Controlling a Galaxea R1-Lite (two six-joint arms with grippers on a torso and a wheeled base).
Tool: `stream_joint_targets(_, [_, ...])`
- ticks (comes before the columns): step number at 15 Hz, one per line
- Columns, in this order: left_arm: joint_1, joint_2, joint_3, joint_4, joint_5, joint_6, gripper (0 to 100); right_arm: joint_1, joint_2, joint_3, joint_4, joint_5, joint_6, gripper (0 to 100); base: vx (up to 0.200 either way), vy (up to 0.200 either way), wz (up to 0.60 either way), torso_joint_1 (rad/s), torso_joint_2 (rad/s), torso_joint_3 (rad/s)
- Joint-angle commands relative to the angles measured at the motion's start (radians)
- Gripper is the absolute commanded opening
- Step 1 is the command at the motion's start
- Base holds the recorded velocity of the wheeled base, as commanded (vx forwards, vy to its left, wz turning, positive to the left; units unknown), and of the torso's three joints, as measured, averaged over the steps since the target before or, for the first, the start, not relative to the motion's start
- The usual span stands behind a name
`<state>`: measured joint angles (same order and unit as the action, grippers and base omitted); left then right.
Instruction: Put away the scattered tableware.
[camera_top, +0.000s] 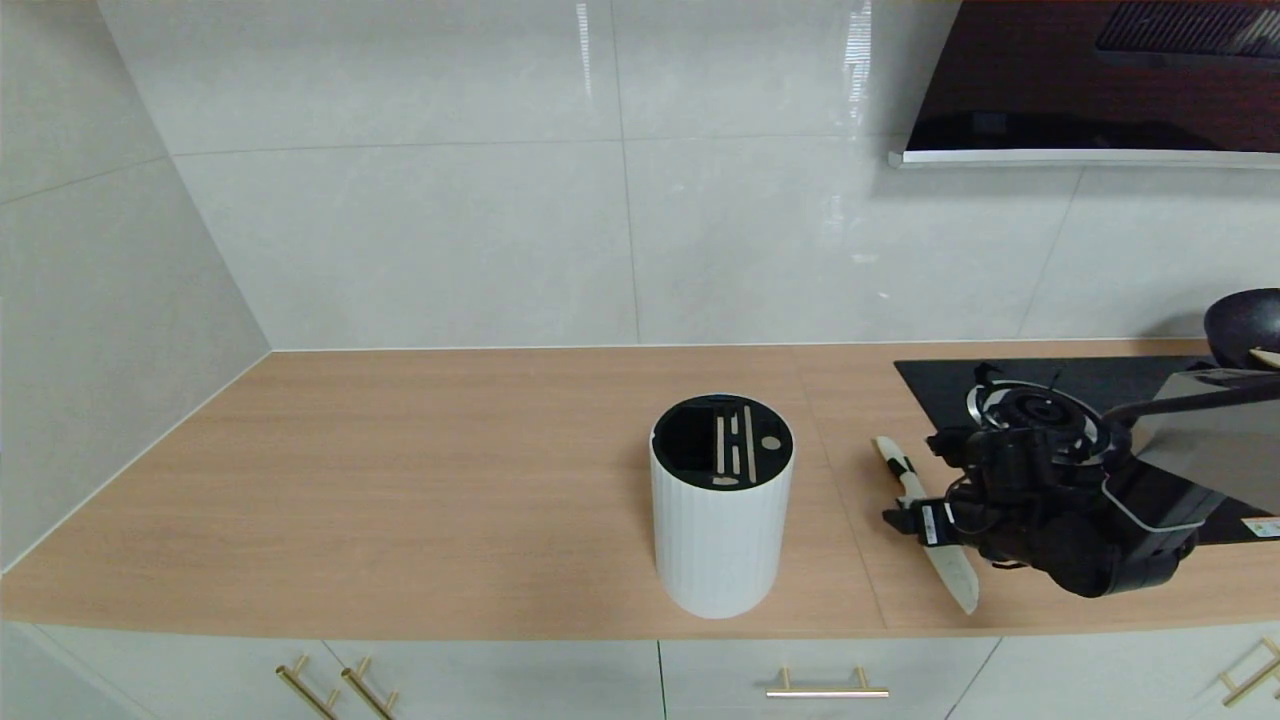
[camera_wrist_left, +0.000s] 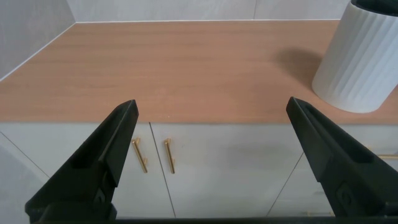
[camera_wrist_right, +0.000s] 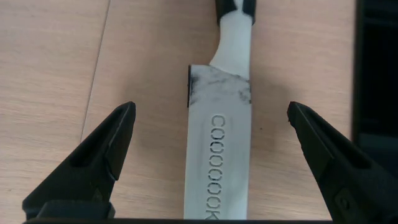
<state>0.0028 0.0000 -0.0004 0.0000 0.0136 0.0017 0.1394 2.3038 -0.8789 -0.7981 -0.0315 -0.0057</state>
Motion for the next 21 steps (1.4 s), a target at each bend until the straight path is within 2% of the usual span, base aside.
stream_joint_targets(1, [0.0, 0.0, 0.0, 0.0, 0.0, 0.0, 100, 0.0, 0.025, -0.014, 0.0, 0.004, 0.004, 100, 0.0, 0.0, 0.0, 0.0, 0.0, 0.0])
stream_joint_targets(5, [0.0, 0.0, 0.0, 0.0, 0.0, 0.0, 100, -0.003, 0.032, -0.031, 0.0, 0.031, 0.03, 100, 0.0, 0.0, 0.0, 0.0, 0.0, 0.0])
stream_joint_targets(21, [0.0, 0.0, 0.0, 0.0, 0.0, 0.0, 100, -0.02, 0.077, -0.066, -0.01, 0.021, 0.029, 100, 0.0, 0.0, 0.0, 0.0, 0.0, 0.0])
